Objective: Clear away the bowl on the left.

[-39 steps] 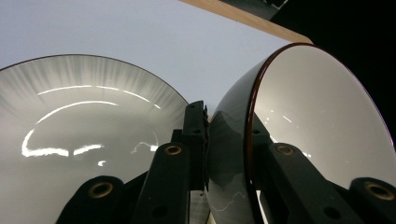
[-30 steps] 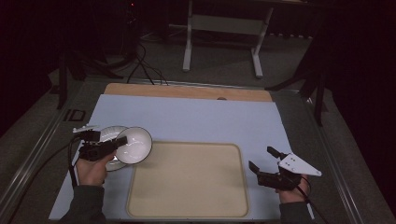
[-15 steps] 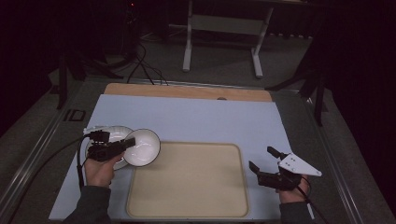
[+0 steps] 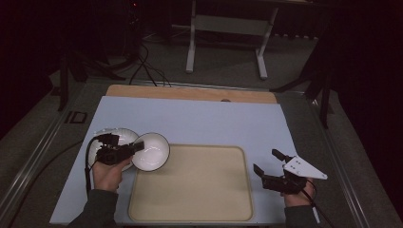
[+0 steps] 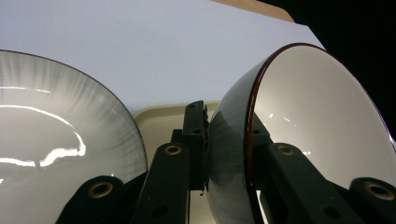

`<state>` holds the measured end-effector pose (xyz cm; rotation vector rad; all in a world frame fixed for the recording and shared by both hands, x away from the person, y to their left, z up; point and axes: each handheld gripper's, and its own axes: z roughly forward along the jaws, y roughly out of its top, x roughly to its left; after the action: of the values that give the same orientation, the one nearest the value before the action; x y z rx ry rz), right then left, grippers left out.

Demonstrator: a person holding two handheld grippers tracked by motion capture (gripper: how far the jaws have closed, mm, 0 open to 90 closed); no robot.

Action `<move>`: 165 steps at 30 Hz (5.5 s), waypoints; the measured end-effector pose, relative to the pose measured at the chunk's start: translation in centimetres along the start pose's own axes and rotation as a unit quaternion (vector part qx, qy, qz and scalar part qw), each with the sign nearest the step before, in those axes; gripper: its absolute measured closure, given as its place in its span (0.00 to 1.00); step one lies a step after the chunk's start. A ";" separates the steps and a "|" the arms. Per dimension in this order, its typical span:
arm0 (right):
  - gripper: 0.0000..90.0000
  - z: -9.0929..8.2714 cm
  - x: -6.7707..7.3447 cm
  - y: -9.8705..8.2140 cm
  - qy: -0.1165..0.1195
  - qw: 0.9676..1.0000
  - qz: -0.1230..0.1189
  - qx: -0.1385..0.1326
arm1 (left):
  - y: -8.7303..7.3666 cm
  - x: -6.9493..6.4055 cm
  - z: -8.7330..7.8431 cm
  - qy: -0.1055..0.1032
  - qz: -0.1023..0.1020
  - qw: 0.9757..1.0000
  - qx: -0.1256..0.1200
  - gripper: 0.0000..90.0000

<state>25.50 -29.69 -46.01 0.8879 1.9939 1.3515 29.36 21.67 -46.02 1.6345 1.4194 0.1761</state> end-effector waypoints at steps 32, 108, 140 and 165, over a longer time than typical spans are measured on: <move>0.15 0.0 0.0 0.0 -0.002 1.000 -0.002 0.000 | -0.9 -2.8 2.5 -0.015 0.030 0.999 0.031 0.86; 0.15 -0.1 0.0 0.0 0.000 1.000 -0.002 -0.002 | -3.0 -5.9 7.0 -0.021 0.067 0.993 0.091 0.87; 0.15 -0.1 0.1 0.0 0.001 1.000 -0.003 -0.002 | -3.9 -5.7 9.1 -0.004 0.074 0.991 0.107 0.88; 0.15 -0.1 0.1 0.0 0.001 1.000 -0.003 -0.004 | -3.9 -5.2 8.8 0.005 0.070 0.993 0.095 0.61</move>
<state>25.36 -29.69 -45.94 0.8762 1.9905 1.3557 30.56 12.14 -51.33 1.8943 1.3624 0.1324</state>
